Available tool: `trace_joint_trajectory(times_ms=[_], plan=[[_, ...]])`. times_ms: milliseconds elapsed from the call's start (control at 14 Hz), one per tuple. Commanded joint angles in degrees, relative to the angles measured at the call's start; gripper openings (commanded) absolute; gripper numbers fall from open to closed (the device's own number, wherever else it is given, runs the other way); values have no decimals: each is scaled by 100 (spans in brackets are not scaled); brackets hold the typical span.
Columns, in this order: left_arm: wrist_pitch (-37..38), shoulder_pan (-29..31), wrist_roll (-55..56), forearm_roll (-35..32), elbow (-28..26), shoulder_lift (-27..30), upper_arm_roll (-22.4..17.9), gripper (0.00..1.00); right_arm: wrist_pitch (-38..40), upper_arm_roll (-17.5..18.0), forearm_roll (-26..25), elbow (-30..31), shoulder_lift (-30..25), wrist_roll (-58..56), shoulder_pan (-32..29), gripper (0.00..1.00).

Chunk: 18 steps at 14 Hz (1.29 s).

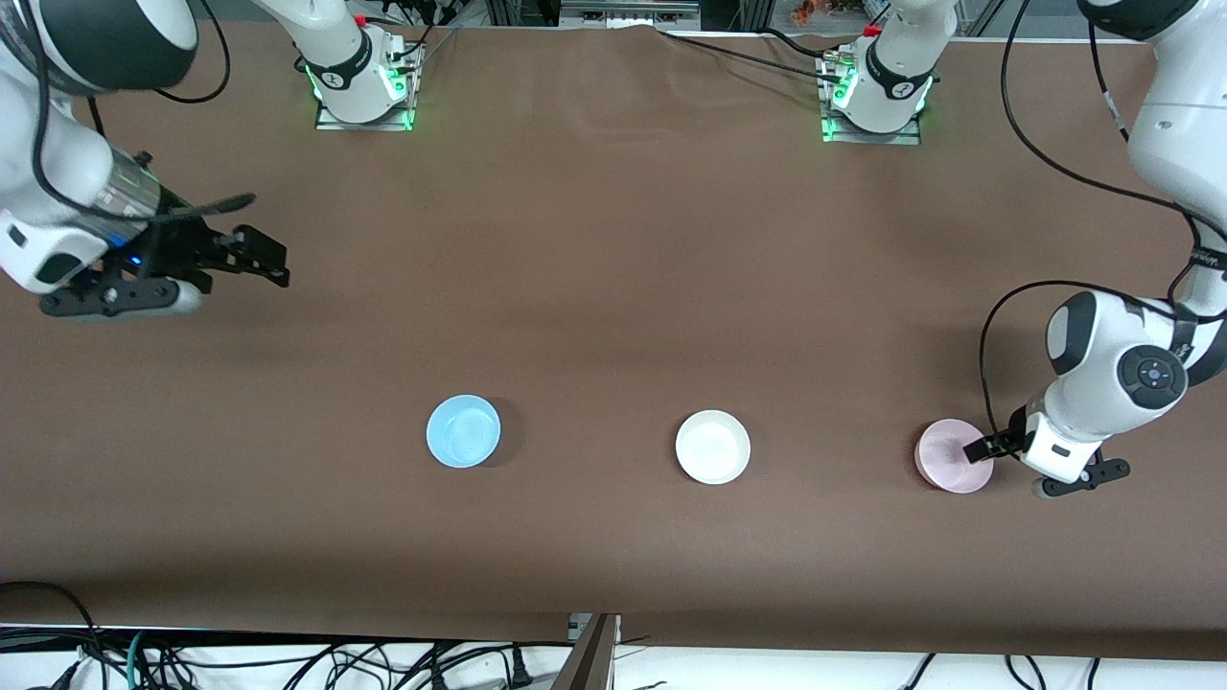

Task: Stack pink and blue bowls on white bowl
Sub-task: 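Reach the right gripper to the blue bowl while the left gripper reaches the pink bowl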

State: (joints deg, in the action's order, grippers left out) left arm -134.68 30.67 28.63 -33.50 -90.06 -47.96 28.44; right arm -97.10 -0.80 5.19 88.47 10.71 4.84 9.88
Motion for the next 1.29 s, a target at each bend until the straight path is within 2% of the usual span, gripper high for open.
trace_joint_trajectory(times_ms=[0, 214, 286, 571, 714, 786, 857, 1143, 1214], plan=[[56, -343, 72, -104, 270, -90, -163, 100, -431, 45, 123, -172, 510, -27, 22, 100], [47, -343, 37, -121, 270, -90, -181, 100, -853, 54, 79, -190, 976, -18, 337, 100], [47, -334, 2, -121, 270, -90, -189, 97, -1054, 54, 53, -190, 1082, 26, 495, 100], [-40, -194, -86, -157, 261, -90, -198, 95, -2074, 54, 70, -181, 1845, -44, 550, 100], [-76, -167, -366, -130, 261, -99, -198, 87, -2723, 63, 114, -173, 2425, -123, 558, 100], [-76, -158, -402, -122, 253, -91, -198, 80, -2953, 72, 105, -181, 2549, -193, 585, 100], [-76, -158, -402, -121, 244, -90, -198, 66, -3129, 72, 114, -190, 2690, -211, 733, 100], [-76, -167, -394, -121, 235, -125, -198, 0, -3579, 63, 105, -427, 3129, -202, 813, 100], [-76, -176, -385, -130, 244, -160, -198, 0, -3579, 72, 105, -488, 3235, -237, 813, 100]])
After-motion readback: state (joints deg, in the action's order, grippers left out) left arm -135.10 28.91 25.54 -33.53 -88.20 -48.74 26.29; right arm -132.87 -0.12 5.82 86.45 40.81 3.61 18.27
